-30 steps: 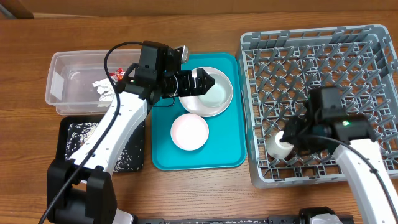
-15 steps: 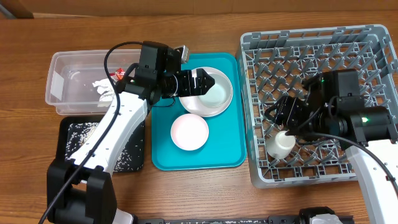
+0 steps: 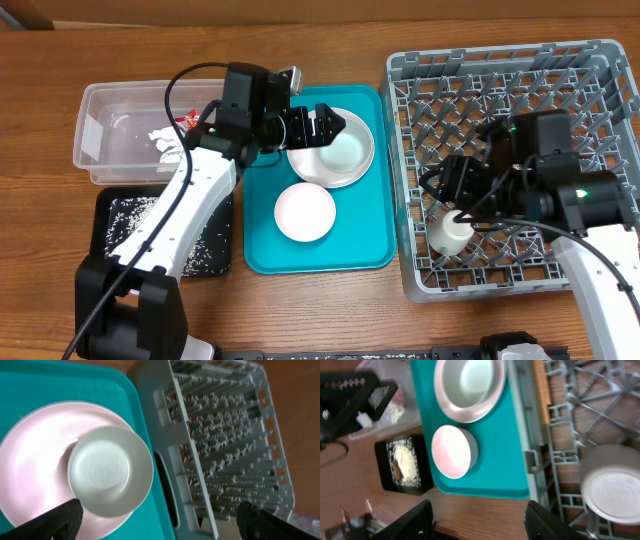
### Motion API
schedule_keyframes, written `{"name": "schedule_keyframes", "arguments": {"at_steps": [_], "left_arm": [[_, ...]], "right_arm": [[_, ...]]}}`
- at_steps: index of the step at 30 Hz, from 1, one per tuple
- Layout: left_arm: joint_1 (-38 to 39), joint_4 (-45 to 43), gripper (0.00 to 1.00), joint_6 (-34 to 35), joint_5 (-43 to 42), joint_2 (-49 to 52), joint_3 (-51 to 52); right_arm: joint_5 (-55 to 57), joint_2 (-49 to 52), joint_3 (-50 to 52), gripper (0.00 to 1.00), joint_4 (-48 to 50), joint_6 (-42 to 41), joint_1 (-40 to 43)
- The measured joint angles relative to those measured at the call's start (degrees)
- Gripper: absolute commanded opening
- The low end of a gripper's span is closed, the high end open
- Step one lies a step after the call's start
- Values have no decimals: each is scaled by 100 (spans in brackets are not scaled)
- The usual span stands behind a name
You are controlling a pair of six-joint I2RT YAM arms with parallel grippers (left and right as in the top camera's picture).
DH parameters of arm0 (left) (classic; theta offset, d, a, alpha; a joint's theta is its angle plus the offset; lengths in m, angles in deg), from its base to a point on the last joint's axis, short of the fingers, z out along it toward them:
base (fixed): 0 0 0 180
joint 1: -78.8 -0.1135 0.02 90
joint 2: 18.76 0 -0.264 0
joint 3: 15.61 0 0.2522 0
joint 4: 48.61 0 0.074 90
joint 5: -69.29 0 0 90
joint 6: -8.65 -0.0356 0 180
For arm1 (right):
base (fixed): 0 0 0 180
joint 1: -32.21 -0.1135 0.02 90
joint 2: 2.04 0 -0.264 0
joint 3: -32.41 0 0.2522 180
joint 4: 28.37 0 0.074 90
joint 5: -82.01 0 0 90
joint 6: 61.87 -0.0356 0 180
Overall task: Sort waste into correct bins and load items into the dishwasher
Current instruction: 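Raise the left arm away and move the right gripper to the pink bowl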
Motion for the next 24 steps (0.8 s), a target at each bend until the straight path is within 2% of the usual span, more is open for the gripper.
{"name": "schedule_keyframes", "arguments": {"at_steps": [3,7,11,14,19,24], "left_arm": [[-310,-76,100,122,-181,-2,-46],[-1099,-68,100,216,-610,-125,-238],[-2074,-33,100,247,-1158,-560,-400],[-2706,308,100,304,-1574,-890,-492],[-3060,1012,100,367,-1934,-1060,-527],[-3058,1104,100,382,-1668,-1034,-525]], "right_arm": [[33,7,0,61,448,83,-551],[262,175,-2,62,1010,140,-1528],[608,682,-4,62,1744,166,-2573],[911,1163,-2,65,2308,181,-3270],[1578,1897,-2,62,3025,214,-4175],[2142,2253,-2,62,3165,229,-4581]]}}
